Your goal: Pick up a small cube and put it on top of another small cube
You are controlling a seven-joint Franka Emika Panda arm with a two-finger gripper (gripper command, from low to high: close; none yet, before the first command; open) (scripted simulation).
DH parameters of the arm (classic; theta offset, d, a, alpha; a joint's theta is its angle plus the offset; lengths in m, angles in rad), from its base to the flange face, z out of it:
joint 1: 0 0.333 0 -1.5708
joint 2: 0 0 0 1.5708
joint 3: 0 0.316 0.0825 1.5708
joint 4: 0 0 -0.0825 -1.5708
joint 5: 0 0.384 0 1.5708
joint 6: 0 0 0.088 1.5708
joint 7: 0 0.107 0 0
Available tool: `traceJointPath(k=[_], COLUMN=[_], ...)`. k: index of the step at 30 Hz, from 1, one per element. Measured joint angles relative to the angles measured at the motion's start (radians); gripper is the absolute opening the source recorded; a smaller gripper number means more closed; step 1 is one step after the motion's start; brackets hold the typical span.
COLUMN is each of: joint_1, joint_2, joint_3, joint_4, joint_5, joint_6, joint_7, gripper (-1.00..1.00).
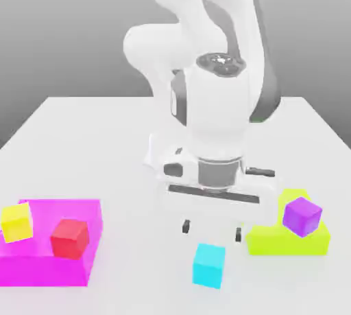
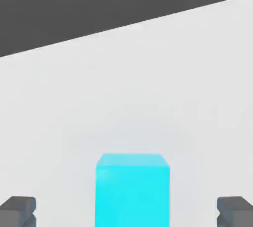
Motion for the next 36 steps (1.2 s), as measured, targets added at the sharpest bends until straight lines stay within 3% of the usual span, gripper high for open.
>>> traceJointPath(k=[4, 5, 12, 18, 27, 31, 32, 36], joint_1=[0.049, 0.053, 0.051, 0.024, -0.295, -0.32, -0.322, -0.321], joint_2=[0.145, 0.164, 0.161, -0.033, -0.243, -0.182, -0.151, -0.151], joint_3=[-0.056, -0.062, -0.061, -0.024, -0.202, -0.224, -0.222, -0.222], joint_4=[0.023, 0.026, 0.026, -0.008, 0.147, 0.149, 0.142, 0.142], joint_5=[-0.037, -0.043, -0.046, 0.024, 0.053, 0.071, 0.076, 0.076], joint_6=[0.116, 0.132, 0.13, -0.029, -0.393, -0.334, -0.296, -0.296], joint_7=[0.031, 0.035, 0.038, -0.015, -0.096, -0.118, -0.122, -0.122], gripper=[0.0, -1.0, -1.0, -1.0, -1.0, -1.0, 1.0, 1.0])
